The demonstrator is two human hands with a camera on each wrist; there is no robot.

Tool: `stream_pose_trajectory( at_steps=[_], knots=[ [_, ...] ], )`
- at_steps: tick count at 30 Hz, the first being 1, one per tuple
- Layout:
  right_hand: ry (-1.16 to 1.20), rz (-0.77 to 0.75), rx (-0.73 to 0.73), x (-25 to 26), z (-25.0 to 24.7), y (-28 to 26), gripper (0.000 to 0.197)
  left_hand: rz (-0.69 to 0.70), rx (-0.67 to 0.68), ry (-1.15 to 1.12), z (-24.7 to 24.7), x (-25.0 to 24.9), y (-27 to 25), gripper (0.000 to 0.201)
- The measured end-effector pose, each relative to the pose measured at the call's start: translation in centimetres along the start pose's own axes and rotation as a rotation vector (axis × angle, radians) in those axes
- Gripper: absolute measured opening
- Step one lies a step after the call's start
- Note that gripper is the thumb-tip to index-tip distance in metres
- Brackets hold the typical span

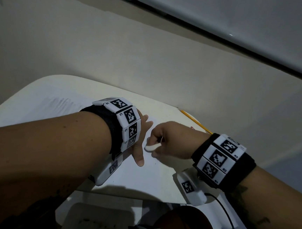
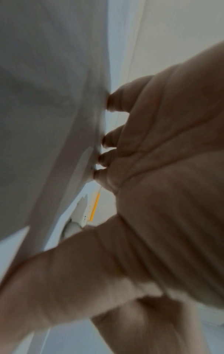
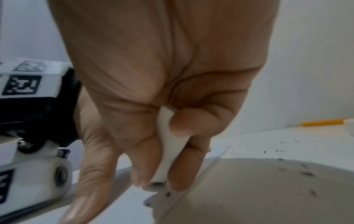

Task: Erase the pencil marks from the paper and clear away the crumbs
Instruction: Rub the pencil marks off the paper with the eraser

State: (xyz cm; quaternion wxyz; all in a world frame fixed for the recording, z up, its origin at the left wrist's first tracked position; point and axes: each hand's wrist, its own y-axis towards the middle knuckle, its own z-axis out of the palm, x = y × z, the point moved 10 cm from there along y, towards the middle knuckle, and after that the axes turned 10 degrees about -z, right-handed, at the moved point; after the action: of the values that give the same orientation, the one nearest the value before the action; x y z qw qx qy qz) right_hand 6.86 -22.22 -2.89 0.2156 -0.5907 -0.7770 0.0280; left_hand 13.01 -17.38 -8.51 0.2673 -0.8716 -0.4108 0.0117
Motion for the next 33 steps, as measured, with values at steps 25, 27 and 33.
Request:
stream_pose_trajectory(
  at_steps=[25, 27, 33],
  knots=[
    [0.050, 0.021, -0.045, -0.1, -0.7, 0.1, 0.011, 0.003, -0.001, -0.017, 0.3, 0.2, 0.5, 0.143],
    [0.020, -0.002, 0.043, 0.5, 0.4, -0.8, 0.013, -0.013, 0.017, -0.026, 0.4, 0.2, 0.5, 0.145],
    [0.096, 0.026, -0.028, -0.6, -0.8, -0.8, 0.016, -0.019, 0.026, -0.039, 0.8, 0.4, 1.0, 0.149]
  ],
)
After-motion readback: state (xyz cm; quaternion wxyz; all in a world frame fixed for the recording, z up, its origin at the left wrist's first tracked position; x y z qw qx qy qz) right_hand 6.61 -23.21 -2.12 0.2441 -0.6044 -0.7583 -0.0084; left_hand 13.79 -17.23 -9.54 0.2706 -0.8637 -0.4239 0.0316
